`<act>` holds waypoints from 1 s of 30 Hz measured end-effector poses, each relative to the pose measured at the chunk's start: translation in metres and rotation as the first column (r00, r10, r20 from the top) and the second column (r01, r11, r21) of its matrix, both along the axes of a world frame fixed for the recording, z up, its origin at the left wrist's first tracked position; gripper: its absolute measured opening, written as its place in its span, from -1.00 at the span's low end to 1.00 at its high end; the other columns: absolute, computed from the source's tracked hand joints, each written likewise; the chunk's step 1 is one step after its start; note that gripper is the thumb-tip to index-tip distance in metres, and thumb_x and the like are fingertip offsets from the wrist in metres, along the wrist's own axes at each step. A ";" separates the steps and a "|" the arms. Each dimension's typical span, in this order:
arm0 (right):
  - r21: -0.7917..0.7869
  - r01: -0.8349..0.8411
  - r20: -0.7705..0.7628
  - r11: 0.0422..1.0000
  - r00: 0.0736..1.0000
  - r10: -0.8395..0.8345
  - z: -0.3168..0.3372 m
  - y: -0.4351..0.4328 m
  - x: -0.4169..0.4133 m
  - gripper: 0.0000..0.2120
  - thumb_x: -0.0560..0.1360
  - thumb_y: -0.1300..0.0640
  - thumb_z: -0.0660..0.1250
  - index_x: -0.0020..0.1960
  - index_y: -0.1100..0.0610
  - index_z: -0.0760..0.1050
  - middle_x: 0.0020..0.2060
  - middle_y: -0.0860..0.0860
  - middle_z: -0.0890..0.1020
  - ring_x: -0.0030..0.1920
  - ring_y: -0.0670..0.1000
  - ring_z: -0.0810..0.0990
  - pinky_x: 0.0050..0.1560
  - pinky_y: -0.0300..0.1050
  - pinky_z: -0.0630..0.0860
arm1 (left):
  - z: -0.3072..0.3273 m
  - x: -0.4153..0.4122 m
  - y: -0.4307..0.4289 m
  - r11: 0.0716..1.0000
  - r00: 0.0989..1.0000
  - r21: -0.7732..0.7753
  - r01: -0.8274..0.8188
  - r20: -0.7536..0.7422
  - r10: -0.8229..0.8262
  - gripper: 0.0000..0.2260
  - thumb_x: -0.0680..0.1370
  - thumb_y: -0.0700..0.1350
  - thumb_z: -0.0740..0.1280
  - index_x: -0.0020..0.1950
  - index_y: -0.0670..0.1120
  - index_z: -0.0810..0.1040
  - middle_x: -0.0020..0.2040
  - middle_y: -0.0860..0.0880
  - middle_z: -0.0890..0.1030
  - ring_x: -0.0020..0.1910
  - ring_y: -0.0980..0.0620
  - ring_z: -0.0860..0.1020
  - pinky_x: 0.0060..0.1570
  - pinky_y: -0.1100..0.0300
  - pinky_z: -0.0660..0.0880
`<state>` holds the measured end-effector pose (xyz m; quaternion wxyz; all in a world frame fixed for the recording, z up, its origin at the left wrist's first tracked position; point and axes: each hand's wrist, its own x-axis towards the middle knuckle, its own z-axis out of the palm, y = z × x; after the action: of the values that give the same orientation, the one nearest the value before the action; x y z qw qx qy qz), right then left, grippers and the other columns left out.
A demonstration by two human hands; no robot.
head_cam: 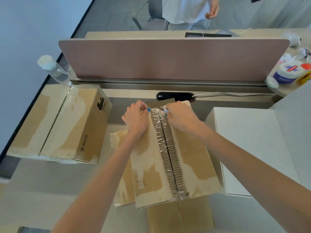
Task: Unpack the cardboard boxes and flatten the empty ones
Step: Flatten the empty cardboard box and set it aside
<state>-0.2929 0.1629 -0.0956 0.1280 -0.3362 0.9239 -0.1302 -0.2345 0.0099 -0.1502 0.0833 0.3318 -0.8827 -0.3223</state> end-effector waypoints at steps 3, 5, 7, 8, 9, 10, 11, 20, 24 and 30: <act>-0.025 0.029 -0.004 0.999 1.000 -0.029 0.000 -0.008 0.008 -0.79 0.58 0.19 0.22 0.21 0.18 0.43 -0.01 0.11 0.59 -0.02 0.12 0.57 -0.17 -0.11 0.36 | 0.002 -0.003 -0.007 0.999 0.999 0.037 0.029 0.037 -0.030 -0.92 0.63 -0.10 0.28 -0.02 0.09 0.47 0.15 0.04 0.56 0.23 -0.01 0.42 0.23 -0.02 0.20; -0.038 0.057 -0.005 0.998 0.998 -0.057 0.001 -0.011 0.012 -0.78 0.57 0.20 0.23 0.21 0.18 0.41 -0.01 0.11 0.59 -0.04 0.11 0.57 -0.18 -0.12 0.37 | 0.004 -0.004 -0.011 0.996 0.997 0.067 0.055 0.056 -0.059 -0.94 0.63 -0.09 0.27 -0.01 0.07 0.47 0.17 0.03 0.56 0.24 -0.02 0.42 0.27 -0.07 0.21; -0.031 0.082 -0.014 0.996 0.997 -0.082 0.003 -0.013 0.014 -0.81 0.56 0.21 0.25 0.17 0.17 0.42 -0.02 0.10 0.59 -0.06 0.10 0.57 -0.19 -0.12 0.39 | 0.004 -0.005 -0.013 0.994 0.995 0.083 0.074 0.057 -0.079 -0.94 0.63 -0.08 0.27 -0.01 0.07 0.47 0.16 0.03 0.56 0.23 -0.02 0.43 0.26 -0.07 0.21; -0.023 0.093 -0.024 0.995 0.995 -0.094 0.004 -0.014 0.016 -0.82 0.55 0.21 0.26 0.15 0.18 0.42 -0.02 0.10 0.58 -0.06 0.10 0.57 -0.20 -0.13 0.37 | 0.003 -0.004 -0.014 0.993 0.995 0.090 0.078 0.050 -0.082 -0.94 0.63 -0.08 0.27 -0.01 0.07 0.48 0.16 0.04 0.56 0.22 -0.01 0.44 0.26 -0.07 0.22; -0.013 0.103 -0.040 0.995 0.994 -0.103 0.004 -0.016 0.018 -0.83 0.56 0.22 0.25 0.15 0.19 0.42 -0.02 0.10 0.58 -0.05 0.10 0.57 -0.21 -0.14 0.34 | 0.002 -0.004 -0.014 0.992 0.996 0.097 0.079 0.041 -0.084 -0.94 0.63 -0.08 0.27 -0.01 0.07 0.48 0.15 0.05 0.56 0.21 -0.01 0.44 0.25 -0.07 0.22; -0.003 0.111 -0.057 0.994 0.992 -0.111 0.005 -0.017 0.021 -0.83 0.56 0.23 0.24 0.14 0.20 0.42 -0.02 0.11 0.57 -0.04 0.11 0.57 -0.21 -0.14 0.32 | 0.001 -0.004 -0.014 0.991 0.996 0.104 0.079 0.033 -0.083 -0.94 0.64 -0.07 0.27 -0.02 0.08 0.48 0.14 0.05 0.56 0.20 -0.01 0.44 0.25 -0.07 0.23; 0.003 0.118 -0.071 0.993 0.991 -0.118 0.005 -0.018 0.023 -0.84 0.56 0.24 0.22 0.14 0.21 0.42 -0.02 0.12 0.58 -0.03 0.12 0.58 -0.21 -0.14 0.30 | 0.001 -0.003 -0.014 0.991 0.996 0.107 0.079 0.027 -0.083 -0.93 0.64 -0.07 0.27 -0.02 0.09 0.48 0.13 0.06 0.56 0.20 0.00 0.45 0.24 -0.07 0.23; 0.076 0.121 -0.080 0.990 0.990 -0.115 0.003 -0.033 0.027 -0.80 0.54 0.22 0.27 0.15 0.20 0.42 0.03 0.12 0.57 0.02 0.13 0.59 -0.17 -0.15 0.33 | -0.008 0.004 -0.009 0.997 0.996 -0.023 0.072 -0.045 -0.073 -0.92 0.64 -0.10 0.26 0.01 0.06 0.52 0.07 0.08 0.58 0.11 0.03 0.47 0.13 0.00 0.26; 0.108 0.083 -0.065 0.991 0.995 -0.077 0.005 -0.031 0.026 -0.78 0.52 0.22 0.28 0.16 0.20 0.44 0.06 0.14 0.56 0.05 0.15 0.57 -0.12 -0.11 0.37 | -0.014 0.004 -0.007 0.994 0.994 -0.082 0.076 -0.078 -0.082 -0.90 0.64 -0.12 0.26 -0.01 0.07 0.51 0.03 0.09 0.56 0.07 0.05 0.45 0.11 0.03 0.24; 0.141 0.061 -0.015 0.988 0.998 -0.059 0.002 -0.023 0.041 -0.76 0.53 0.20 0.26 0.19 0.18 0.45 0.03 0.10 0.57 0.00 0.12 0.58 -0.18 -0.13 0.42 | -0.020 0.001 -0.009 0.991 0.991 -0.104 0.079 -0.098 -0.089 -0.86 0.63 -0.12 0.27 -0.06 0.13 0.44 -0.01 0.13 0.51 0.05 0.05 0.44 0.17 -0.02 0.28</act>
<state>-0.2522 0.1402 -0.0934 0.1425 -0.2991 0.9412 -0.0665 -0.2331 0.0011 -0.1703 0.1311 0.2728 -0.9054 -0.2976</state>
